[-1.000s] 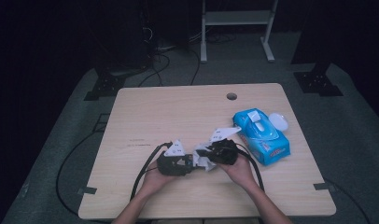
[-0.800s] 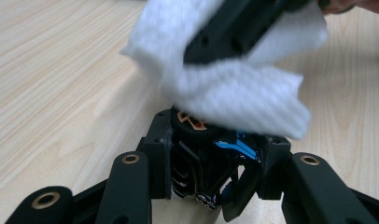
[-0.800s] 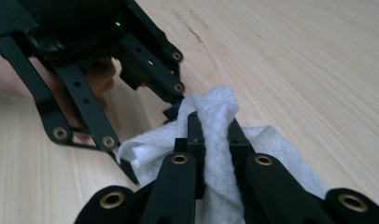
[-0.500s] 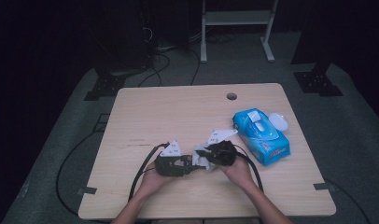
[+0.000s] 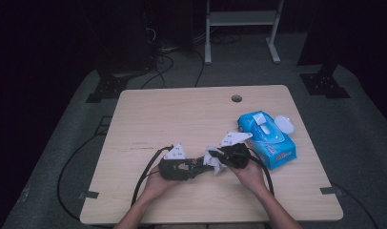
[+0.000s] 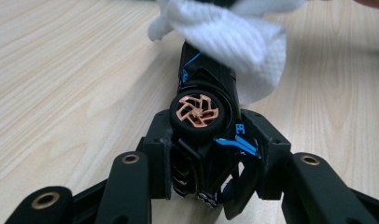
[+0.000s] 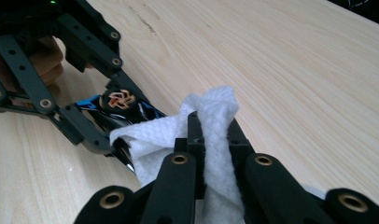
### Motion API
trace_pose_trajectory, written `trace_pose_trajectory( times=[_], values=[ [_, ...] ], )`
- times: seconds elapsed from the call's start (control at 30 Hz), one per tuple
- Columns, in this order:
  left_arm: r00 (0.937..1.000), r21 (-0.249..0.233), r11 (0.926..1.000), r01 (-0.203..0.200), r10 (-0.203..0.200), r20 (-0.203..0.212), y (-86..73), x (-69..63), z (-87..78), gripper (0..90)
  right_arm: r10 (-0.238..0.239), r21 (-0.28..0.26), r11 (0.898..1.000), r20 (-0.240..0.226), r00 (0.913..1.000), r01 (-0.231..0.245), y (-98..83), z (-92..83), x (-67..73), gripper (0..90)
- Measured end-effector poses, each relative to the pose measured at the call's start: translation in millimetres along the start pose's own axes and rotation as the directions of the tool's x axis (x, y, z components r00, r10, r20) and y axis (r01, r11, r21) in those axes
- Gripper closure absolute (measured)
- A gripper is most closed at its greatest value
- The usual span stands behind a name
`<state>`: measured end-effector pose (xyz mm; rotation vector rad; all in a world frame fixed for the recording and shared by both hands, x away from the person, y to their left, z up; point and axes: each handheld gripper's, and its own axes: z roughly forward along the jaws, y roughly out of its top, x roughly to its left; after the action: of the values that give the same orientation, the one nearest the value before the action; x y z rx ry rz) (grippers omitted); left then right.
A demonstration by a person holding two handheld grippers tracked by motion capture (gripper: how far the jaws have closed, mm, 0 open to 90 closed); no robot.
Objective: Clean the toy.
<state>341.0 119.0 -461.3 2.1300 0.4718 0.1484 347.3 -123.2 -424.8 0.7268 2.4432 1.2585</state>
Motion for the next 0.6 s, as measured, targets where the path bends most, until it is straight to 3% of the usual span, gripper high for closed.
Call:
trace_pose_trajectory(
  times=[0.17,0.27,0.33,0.43,0.6],
  values=[
    [1.0,0.003,1.0,0.007,-0.007,0.002,-1.6,0.9,-0.1,57.1,-0.047,-0.006,0.999,-0.036,0.9982,0.047,6.4,11.9,16.4,84.5],
    [1.0,0.007,1.0,-0.003,0.003,0.001,-2.2,0.7,-0.6,57.2,-0.048,0.008,0.999,-0.013,0.9987,0.049,4.7,8.2,11.1,84.4],
    [1.0,0.005,1.0,-0.003,0.003,0.004,-2.3,0.9,-0.2,57.2,-0.008,0.004,1.0,-0.005,1.0,0.008,0.5,1.7,1.0,83.3],
    [1.0,0.011,0.9999,-0.005,0.005,0.004,-1.9,1.3,0.1,57.1,0.012,0.016,1.0,-0.019,0.9997,-0.011,-0.4,-2.3,-4.0,67.8],
    [1.0,0.016,0.9999,-0.006,0.006,0.003,-1.5,1.2,0.0,57.0,-0.001,0.024,1.0,-0.009,1.0,0.001,1.6,-12.3,-3.7,58.5]
  ],
)
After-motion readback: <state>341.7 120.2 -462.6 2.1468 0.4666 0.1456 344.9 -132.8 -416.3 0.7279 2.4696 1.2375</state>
